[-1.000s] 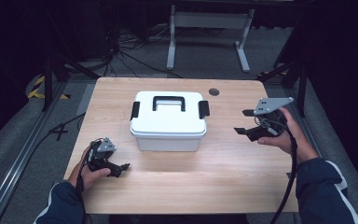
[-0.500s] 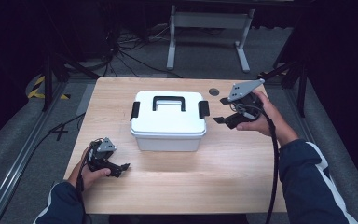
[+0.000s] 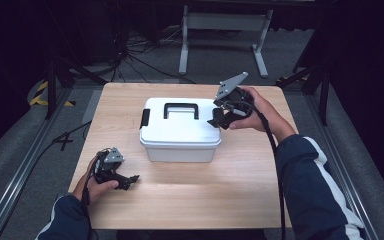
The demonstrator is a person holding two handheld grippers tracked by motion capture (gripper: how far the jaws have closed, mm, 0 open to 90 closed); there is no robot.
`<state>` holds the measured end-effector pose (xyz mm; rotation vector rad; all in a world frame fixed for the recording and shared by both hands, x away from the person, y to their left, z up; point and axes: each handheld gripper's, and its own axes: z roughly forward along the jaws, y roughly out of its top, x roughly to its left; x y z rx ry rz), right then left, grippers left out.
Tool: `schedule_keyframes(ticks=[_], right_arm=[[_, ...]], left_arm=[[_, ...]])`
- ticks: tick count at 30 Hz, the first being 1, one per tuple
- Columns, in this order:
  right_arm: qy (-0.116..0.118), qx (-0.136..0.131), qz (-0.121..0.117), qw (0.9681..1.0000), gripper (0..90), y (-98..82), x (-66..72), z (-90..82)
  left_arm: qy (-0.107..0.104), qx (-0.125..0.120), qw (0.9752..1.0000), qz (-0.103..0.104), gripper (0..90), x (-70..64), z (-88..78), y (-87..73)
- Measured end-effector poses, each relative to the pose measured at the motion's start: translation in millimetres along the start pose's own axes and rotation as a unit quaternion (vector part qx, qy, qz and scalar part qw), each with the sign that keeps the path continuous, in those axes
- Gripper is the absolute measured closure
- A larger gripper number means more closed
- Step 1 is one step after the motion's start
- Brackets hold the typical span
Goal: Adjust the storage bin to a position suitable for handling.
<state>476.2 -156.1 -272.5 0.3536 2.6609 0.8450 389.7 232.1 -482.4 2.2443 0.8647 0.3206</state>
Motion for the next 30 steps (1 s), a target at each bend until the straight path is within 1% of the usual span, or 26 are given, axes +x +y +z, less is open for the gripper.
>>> schedule_keyframes(ticks=[1,3,9,11,13,15,18,20,22,26,27,30], right_arm=[[-0.001,0.007,-0.005,1.0000,29.9,3.2,-0.8,6.2],[0.004,0.014,-0.008,0.9999,30.1,7.0,-3.4,14.3],[0.004,0.032,-0.010,0.9994,30.2,15.5,-11.0,28.9],[0.011,0.038,-0.016,0.9991,30.2,17.9,-13.0,33.0],[0.017,0.044,-0.012,0.9988,30.2,19.7,-16.0,37.2],[0.022,0.048,-0.013,0.9985,30.2,20.6,-18.6,40.5],[0.030,0.064,-0.017,0.9973,30.1,21.3,-20.9,46.3],[0.033,0.075,-0.023,0.9964,31.7,22.4,-22.1,50.7],[0.036,0.077,-0.023,0.9961,31.5,24.2,-23.9,52.9],[0.042,0.078,-0.015,0.9960,31.1,27.4,-28.1,56.6],[0.046,0.084,-0.014,0.9953,30.4,28.3,-28.6,57.3],[0.056,0.084,-0.012,0.9948,30.2,31.4,-31.1,60.9]], left_arm=[[0.001,0.000,1.0000,0.001,0.2,0.1,0.0,0.0],[0.001,0.000,1.0000,0.002,0.2,0.2,-0.1,0.0],[0.001,0.000,1.0000,0.001,0.2,0.0,-0.2,-0.2],[0.002,0.000,1.0000,0.001,0.2,0.0,-0.3,-0.2],[0.001,0.000,1.0000,0.002,0.2,0.1,-0.4,-0.3],[0.001,0.001,1.0000,0.003,0.2,0.1,-0.6,-0.3],[0.000,0.001,1.0000,0.002,0.2,0.0,-0.8,-0.6],[-0.001,0.001,1.0000,0.001,0.2,-0.3,-0.9,-0.8],[-0.001,0.001,1.0000,0.001,0.2,-0.3,-0.9,-0.8],[0.000,0.001,1.0000,0.001,0.4,-0.5,-1.3,-1.2],[0.000,0.001,1.0000,0.002,0.4,-0.5,-1.4,-1.3],[-0.001,0.001,1.0000,0.003,0.4,-0.2,-1.5,-1.3]])
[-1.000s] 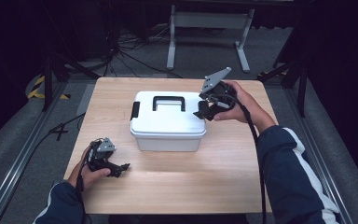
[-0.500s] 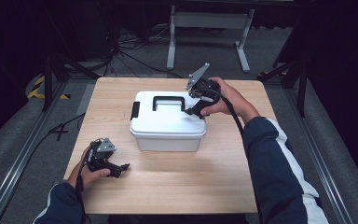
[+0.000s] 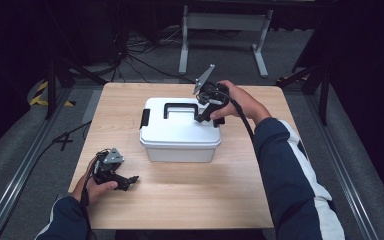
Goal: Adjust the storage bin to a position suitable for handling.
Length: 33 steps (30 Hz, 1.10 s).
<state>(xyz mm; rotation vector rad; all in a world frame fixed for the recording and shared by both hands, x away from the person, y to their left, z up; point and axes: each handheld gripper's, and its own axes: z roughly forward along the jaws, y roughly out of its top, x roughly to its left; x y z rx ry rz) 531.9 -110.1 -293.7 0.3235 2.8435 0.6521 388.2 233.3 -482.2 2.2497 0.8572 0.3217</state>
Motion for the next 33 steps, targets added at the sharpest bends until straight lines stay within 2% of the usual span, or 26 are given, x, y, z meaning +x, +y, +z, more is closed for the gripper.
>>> schedule_keyframes(ticks=[5,8,12,14,19,20,22,25,26,27,28,31,33], right_arm=[[0.022,-0.005,0.005,0.9997,32.3,5.6,-3.3,5.1],[0.025,-0.005,-0.004,0.9997,33.2,8.8,-1.5,5.8],[0.020,-0.006,-0.014,0.9997,38.5,9.5,0.0,1.4],[0.030,-0.024,-0.019,0.9991,44.3,9.8,1.7,-7.8],[0.025,-0.010,-0.049,0.9985,50.6,14.1,9.4,-16.5],[0.031,-0.008,-0.056,0.9980,55.9,15.9,12.4,-18.4],[0.042,-0.005,-0.074,0.9963,56.3,20.4,19.0,-20.4],[0.037,0.022,-0.096,0.9944,58.6,28.2,29.6,-14.1],[0.037,0.022,-0.096,0.9944,58.6,28.2,29.6,-14.1],[0.024,0.043,-0.108,0.9929,66.0,33.7,34.2,-7.1],[0.016,0.048,-0.110,0.9926,68.3,35.0,35.4,-4.9],[-0.006,0.056,-0.121,0.9911,80.4,38.5,37.5,-1.8],[-0.020,0.054,-0.127,0.9902,84.3,40.9,38.9,-3.7]], left_arm=[[0.000,0.000,1.0000,0.000,0.4,0.0,-0.1,0.0],[-0.002,0.003,1.0000,0.004,0.4,0.5,-0.8,0.2],[-0.002,0.001,1.0000,0.004,0.4,0.5,-0.6,0.0],[-0.002,0.002,1.0000,0.004,0.4,0.5,-0.7,0.0],[-0.002,0.001,1.0000,0.004,0.4,0.6,-0.5,0.0],[-0.001,-0.002,1.0000,0.003,0.4,0.3,0.0,-0.2],[-0.001,-0.002,1.0000,0.003,0.4,0.3,0.0,-0.2],[-0.001,-0.002,1.0000,0.003,0.4,0.3,0.0,-0.3],[-0.001,-0.002,1.0000,0.003,0.4,0.3,0.0,-0.3],[-0.001,0.000,1.0000,0.003,0.4,0.3,-0.3,-0.2],[0.000,-0.002,1.0000,0.003,0.4,0.2,-0.1,-0.3],[0.000,0.001,1.0000,0.003,0.5,0.1,-0.5,-0.2],[0.000,0.002,1.0000,0.000,0.4,-0.2,-0.6,-0.3]])
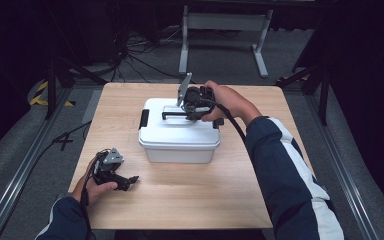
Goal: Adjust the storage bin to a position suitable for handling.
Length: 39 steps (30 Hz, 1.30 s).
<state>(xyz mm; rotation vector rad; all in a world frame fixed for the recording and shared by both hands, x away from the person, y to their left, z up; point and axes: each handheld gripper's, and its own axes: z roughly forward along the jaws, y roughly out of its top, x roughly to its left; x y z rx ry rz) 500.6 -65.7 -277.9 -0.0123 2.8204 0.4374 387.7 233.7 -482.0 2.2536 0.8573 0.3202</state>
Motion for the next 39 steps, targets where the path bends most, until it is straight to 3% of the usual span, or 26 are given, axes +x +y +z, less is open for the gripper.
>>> schedule_keyframes(ticks=[3,8,16,20,25,28,39], right_arm=[[-0.010,0.004,-0.008,0.9999,84.6,2.1,1.8,-0.9],[-0.017,-0.014,-0.004,0.9997,84.7,2.0,1.8,-6.3],[-0.022,-0.040,0.005,0.9990,84.7,0.1,0.0,-23.1],[-0.035,-0.049,0.009,0.9981,84.8,-3.5,-0.2,-35.4],[-0.045,-0.066,0.010,0.9968,84.8,-12.0,0.5,-47.7],[-0.047,-0.067,0.003,0.9966,84.8,-17.8,2.0,-53.8],[-0.067,-0.077,0.012,0.9947,84.8,-42.9,8.2,-75.1]], left_arm=[[-0.001,0.001,1.0000,0.001,0.4,0.2,-0.3,0.2],[0.000,-0.002,1.0000,0.000,0.4,0.0,0.2,-0.1],[0.001,-0.003,1.0000,0.001,0.4,0.1,0.4,-0.1],[0.000,0.000,1.0000,0.002,0.4,0.3,-0.2,0.2],[0.000,0.001,1.0000,-0.003,0.4,-0.4,-0.3,0.0],[0.000,0.000,1.0000,-0.003,0.4,-0.4,-0.2,0.0],[0.000,0.002,1.0000,0.001,0.3,0.0,-0.2,0.4]])
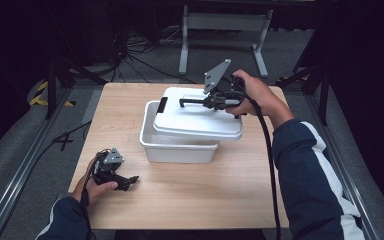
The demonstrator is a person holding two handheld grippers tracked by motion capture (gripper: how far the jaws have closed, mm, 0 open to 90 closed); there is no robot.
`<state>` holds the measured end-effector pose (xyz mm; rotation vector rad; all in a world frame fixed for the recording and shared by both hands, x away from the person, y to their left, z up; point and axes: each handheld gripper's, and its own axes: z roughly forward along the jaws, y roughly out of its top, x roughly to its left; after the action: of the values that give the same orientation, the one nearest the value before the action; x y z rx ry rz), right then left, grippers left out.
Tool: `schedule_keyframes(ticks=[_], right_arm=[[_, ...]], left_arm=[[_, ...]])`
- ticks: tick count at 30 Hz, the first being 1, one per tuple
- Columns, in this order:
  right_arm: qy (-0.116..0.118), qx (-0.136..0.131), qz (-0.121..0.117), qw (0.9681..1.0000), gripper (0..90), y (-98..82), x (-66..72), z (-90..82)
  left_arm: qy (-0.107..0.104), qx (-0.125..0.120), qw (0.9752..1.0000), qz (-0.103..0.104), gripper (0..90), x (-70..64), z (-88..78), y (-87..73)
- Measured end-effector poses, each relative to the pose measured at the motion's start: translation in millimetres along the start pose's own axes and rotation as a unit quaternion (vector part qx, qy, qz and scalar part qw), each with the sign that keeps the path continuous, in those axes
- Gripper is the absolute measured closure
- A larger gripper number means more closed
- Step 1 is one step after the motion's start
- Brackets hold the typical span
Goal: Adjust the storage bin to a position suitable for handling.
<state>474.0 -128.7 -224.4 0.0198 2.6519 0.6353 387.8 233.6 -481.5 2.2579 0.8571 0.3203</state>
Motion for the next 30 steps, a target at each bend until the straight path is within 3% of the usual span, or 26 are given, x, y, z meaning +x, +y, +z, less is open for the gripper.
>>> schedule_keyframes(ticks=[13,30], right_arm=[[-0.021,-0.007,0.027,0.9994,84.8,-38.9,2.4,-36.3],[-0.040,-0.014,0.048,0.9980,84.8,-85.2,10.9,-67.1]], left_arm=[[0.004,-0.005,1.0000,-0.006,0.4,-1.1,0.5,-0.6],[0.004,-0.005,1.0000,-0.006,0.4,-1.2,0.7,-0.7]])
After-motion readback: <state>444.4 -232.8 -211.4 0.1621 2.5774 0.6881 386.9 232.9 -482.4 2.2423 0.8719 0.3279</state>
